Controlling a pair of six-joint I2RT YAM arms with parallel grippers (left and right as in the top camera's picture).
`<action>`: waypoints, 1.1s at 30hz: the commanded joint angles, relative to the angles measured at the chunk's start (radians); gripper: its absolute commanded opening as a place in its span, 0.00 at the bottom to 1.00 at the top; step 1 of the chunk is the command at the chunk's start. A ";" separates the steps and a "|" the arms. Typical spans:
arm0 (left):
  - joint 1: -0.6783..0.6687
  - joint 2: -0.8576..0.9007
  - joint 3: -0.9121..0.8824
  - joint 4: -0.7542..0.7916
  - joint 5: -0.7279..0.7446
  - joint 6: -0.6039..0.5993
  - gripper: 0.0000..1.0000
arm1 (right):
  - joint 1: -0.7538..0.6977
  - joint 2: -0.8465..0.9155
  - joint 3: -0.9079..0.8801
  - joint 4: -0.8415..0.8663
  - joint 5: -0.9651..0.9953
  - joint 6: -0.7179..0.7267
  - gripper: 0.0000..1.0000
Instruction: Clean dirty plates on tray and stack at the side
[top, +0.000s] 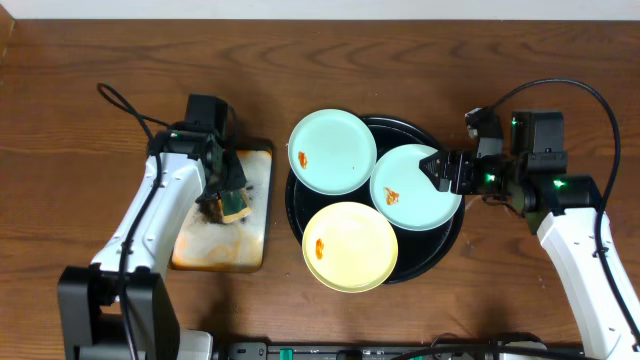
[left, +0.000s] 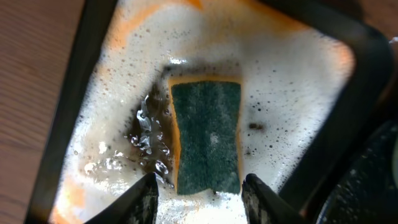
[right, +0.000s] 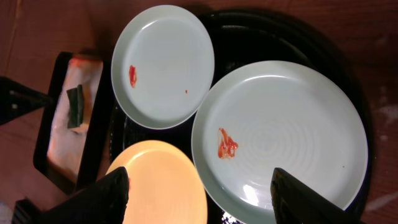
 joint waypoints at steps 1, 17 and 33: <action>0.000 0.051 -0.049 0.012 -0.006 0.011 0.47 | 0.008 -0.005 0.016 -0.003 -0.002 0.000 0.70; -0.001 0.207 -0.087 0.140 -0.008 -0.070 0.40 | 0.009 -0.005 0.016 -0.003 -0.002 0.012 0.70; -0.001 0.052 -0.079 0.117 -0.008 -0.085 0.56 | 0.008 -0.005 0.016 0.005 -0.002 0.012 0.71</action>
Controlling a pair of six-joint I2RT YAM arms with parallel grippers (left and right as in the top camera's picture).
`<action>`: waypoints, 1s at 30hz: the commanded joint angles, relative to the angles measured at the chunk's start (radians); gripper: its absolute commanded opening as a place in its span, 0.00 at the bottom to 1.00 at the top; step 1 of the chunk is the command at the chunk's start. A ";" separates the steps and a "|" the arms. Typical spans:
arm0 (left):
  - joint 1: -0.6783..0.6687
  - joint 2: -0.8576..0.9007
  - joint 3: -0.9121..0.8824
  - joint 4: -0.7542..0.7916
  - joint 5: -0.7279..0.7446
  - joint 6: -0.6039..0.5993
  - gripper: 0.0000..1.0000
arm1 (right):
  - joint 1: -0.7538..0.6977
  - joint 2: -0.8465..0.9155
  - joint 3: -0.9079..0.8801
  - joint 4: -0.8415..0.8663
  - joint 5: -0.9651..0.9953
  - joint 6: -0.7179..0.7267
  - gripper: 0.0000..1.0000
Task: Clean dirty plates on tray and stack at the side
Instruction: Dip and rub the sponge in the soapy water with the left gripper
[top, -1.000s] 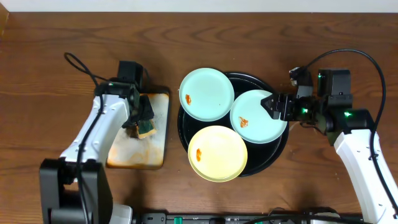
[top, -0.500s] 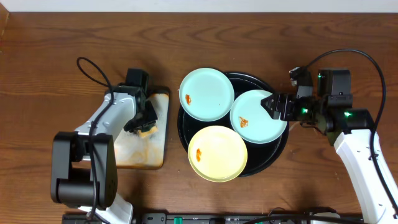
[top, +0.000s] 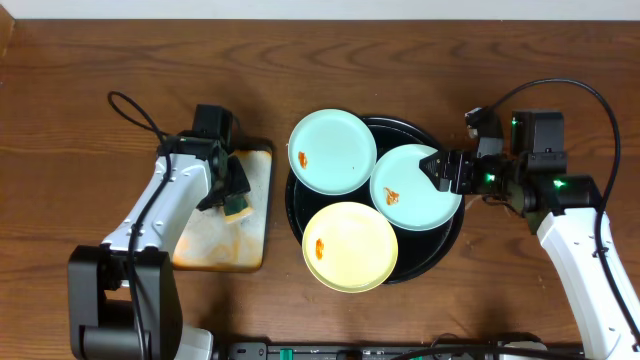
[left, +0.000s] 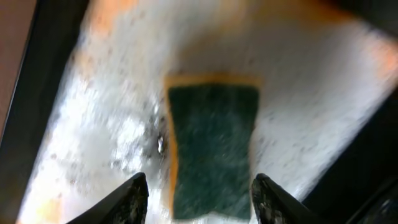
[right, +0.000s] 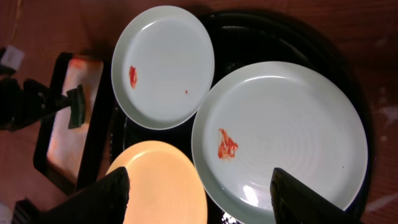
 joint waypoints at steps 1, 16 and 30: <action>-0.001 0.004 -0.026 0.027 -0.008 -0.024 0.57 | 0.008 -0.005 0.016 0.002 -0.002 0.011 0.71; -0.001 0.005 -0.202 0.235 -0.046 -0.060 0.41 | 0.009 -0.005 0.016 -0.002 -0.002 0.011 0.70; -0.001 0.005 -0.223 0.282 0.014 0.003 0.45 | 0.009 -0.005 0.016 -0.002 -0.005 0.012 0.70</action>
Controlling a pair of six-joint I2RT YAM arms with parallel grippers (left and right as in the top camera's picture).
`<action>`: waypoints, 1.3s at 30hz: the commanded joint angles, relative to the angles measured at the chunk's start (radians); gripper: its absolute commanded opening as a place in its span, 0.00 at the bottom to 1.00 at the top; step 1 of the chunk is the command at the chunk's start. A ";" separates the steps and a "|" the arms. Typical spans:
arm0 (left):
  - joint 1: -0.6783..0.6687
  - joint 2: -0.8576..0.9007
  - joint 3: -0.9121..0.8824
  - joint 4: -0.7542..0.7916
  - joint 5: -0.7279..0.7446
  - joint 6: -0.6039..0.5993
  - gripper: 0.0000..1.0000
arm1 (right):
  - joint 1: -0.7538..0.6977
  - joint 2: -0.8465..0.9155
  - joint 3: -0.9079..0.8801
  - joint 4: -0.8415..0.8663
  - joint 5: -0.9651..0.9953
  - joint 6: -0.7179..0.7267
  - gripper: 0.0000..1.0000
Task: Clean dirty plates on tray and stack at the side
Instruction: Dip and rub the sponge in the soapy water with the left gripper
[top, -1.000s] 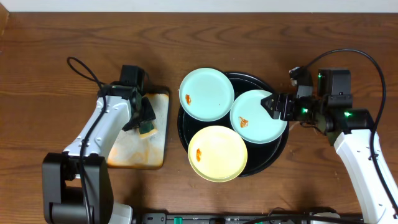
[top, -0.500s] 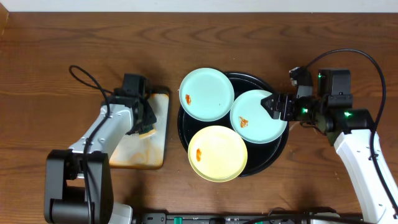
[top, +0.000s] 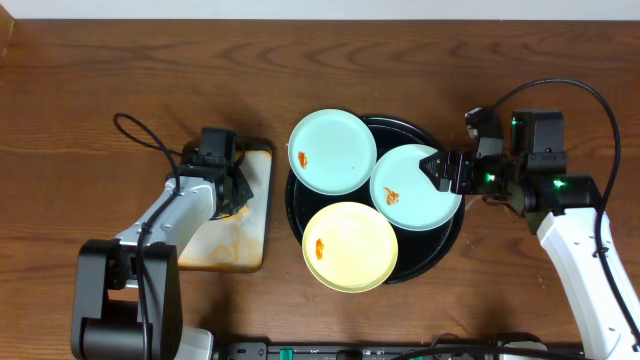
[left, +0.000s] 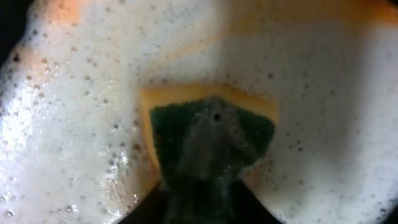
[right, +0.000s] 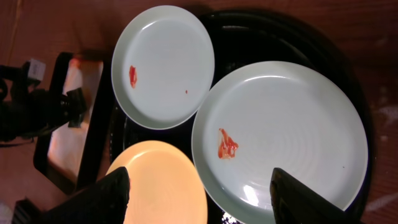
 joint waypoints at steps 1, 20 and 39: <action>0.002 0.004 0.003 -0.038 0.037 0.061 0.54 | 0.008 -0.005 0.016 0.000 -0.005 0.011 0.70; -0.048 0.076 0.360 -0.432 0.032 0.168 0.61 | 0.008 -0.005 0.016 0.007 -0.005 0.011 0.72; -0.027 0.135 0.315 -0.431 -0.076 0.152 0.58 | 0.009 -0.005 0.016 -0.005 -0.005 0.015 0.72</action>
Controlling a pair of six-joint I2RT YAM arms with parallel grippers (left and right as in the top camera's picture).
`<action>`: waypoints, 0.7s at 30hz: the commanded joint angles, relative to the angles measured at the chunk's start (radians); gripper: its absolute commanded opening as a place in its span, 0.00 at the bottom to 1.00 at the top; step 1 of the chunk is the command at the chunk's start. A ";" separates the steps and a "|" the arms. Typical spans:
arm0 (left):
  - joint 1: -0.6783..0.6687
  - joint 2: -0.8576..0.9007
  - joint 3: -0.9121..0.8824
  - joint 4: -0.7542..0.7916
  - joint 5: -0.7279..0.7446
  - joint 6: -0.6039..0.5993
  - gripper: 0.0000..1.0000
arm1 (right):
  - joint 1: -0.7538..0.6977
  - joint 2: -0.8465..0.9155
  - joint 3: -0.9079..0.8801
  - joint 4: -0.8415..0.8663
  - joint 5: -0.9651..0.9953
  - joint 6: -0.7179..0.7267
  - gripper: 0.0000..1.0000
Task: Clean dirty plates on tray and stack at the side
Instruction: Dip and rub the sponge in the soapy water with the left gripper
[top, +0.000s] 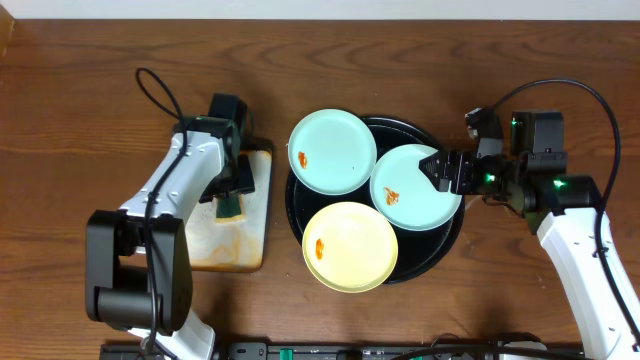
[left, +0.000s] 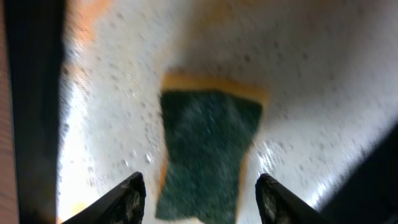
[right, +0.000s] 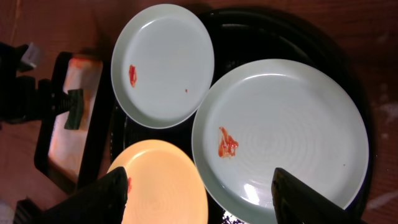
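Note:
Three dirty plates lie on the round black tray (top: 446, 232): a mint plate (top: 332, 152) at the far left, a larger mint plate (top: 415, 188) on the right, and a yellow plate (top: 350, 246) in front, each with a red smear. The green and yellow sponge (left: 208, 149) lies flat in foam. My left gripper (left: 200, 202) hangs open just above it, one finger to each side, not touching. My right gripper (right: 202, 199) is open above the right rim of the big mint plate (right: 280, 140), holding nothing.
The sponge sits in a rectangular black-rimmed tray of soapy foam (top: 250, 240) left of the plate tray. Wooden tabletop (top: 80, 120) lies all around. A black cable (top: 150, 85) loops behind the left arm, and another runs behind the right arm.
My left gripper was shut on the sponge, pressed low into the foam. It is now open and higher, with the sponge lying flat beneath it. The right arm has not moved.
My left gripper hung open over the sponge in the foam tray at the first two moments, a little farther along the tray at the second. Then it was shut on the sponge down in the foam. Now it is open again. The plates and right arm stayed put.

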 joint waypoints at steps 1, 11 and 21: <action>0.002 0.000 -0.034 0.025 -0.014 0.023 0.57 | 0.009 -0.005 0.016 0.000 -0.005 0.011 0.73; 0.003 0.010 -0.118 0.134 -0.034 0.031 0.31 | 0.009 -0.005 0.016 -0.002 -0.005 0.011 0.73; 0.002 0.010 -0.206 0.230 -0.022 0.032 0.30 | 0.009 -0.005 0.016 -0.003 -0.005 0.011 0.72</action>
